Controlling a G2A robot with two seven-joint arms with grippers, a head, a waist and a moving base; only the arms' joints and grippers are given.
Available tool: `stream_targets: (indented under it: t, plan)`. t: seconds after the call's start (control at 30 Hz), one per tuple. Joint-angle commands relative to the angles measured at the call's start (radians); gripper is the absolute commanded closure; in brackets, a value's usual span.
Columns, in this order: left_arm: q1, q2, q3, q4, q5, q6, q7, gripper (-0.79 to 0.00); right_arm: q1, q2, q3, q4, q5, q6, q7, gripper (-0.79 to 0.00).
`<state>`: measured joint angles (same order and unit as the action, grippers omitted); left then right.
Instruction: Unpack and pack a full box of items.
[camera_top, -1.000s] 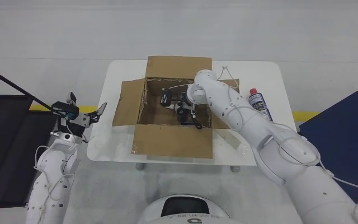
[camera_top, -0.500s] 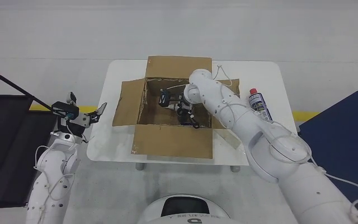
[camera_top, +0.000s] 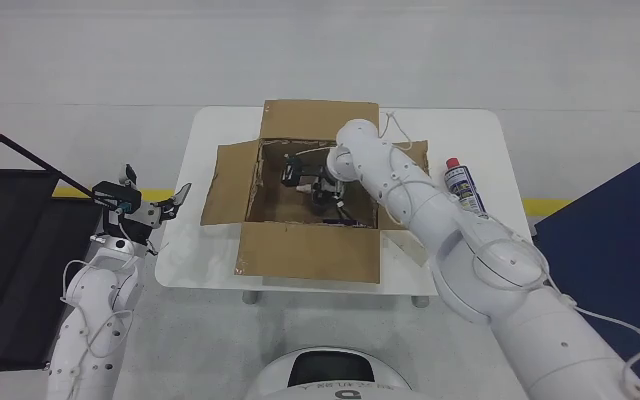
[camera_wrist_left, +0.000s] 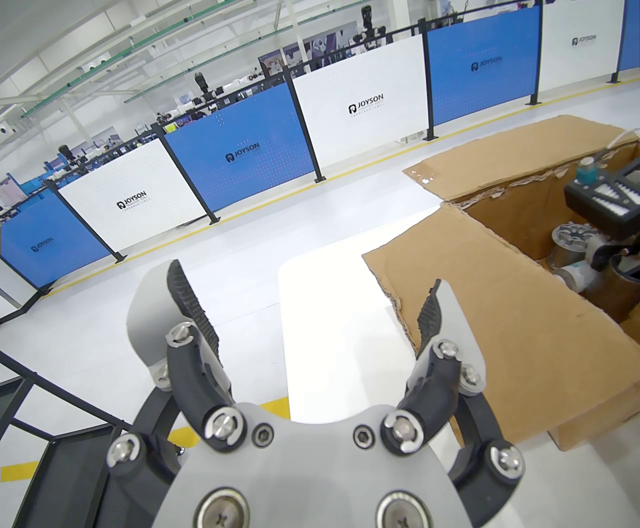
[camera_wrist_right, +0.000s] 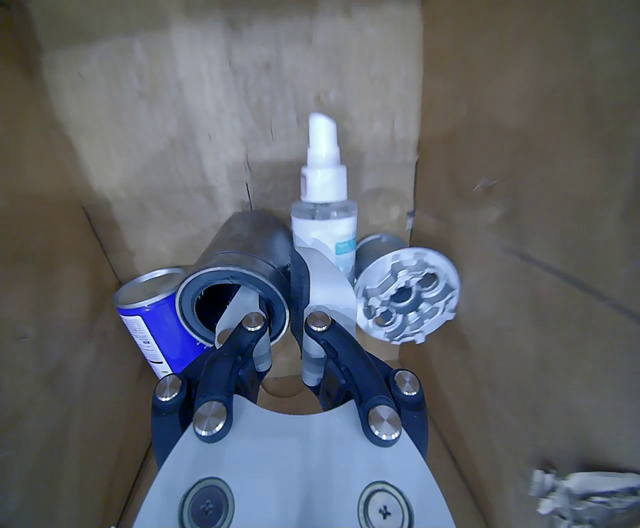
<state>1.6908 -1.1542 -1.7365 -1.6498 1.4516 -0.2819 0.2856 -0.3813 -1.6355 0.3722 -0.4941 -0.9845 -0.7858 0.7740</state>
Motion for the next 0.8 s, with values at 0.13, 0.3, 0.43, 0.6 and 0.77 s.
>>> stream_targets:
  t: [0.13,0.3,0.43,0.6,0.77]
  plan:
    - [0.000,0.000,0.000,0.000,0.000,0.000,0.000,-0.785,0.004,0.051,0.037,-0.041,-0.047,-0.077,-0.158,0.000]
    - [0.000,0.000,0.000,0.000,0.000,0.000,0.000,-0.785,-0.014,0.138,0.120,-0.137,-0.103,-0.119,-0.368,0.000]
    - [0.000,0.000,0.000,0.000,0.000,0.000,0.000,-0.785,-0.084,0.244,0.244,-0.289,-0.161,-0.158,-0.538,0.000]
    - [0.000,0.000,0.000,0.000,0.000,0.000,0.000,-0.785,-0.291,0.386,0.499,-0.593,-0.178,-0.162,-0.618,0.000]
    - [0.000,0.000,0.000,0.000,0.000,0.000,0.000,-0.785,-0.514,0.475,0.768,-0.826,-0.058,-0.175,-0.582,0.000]
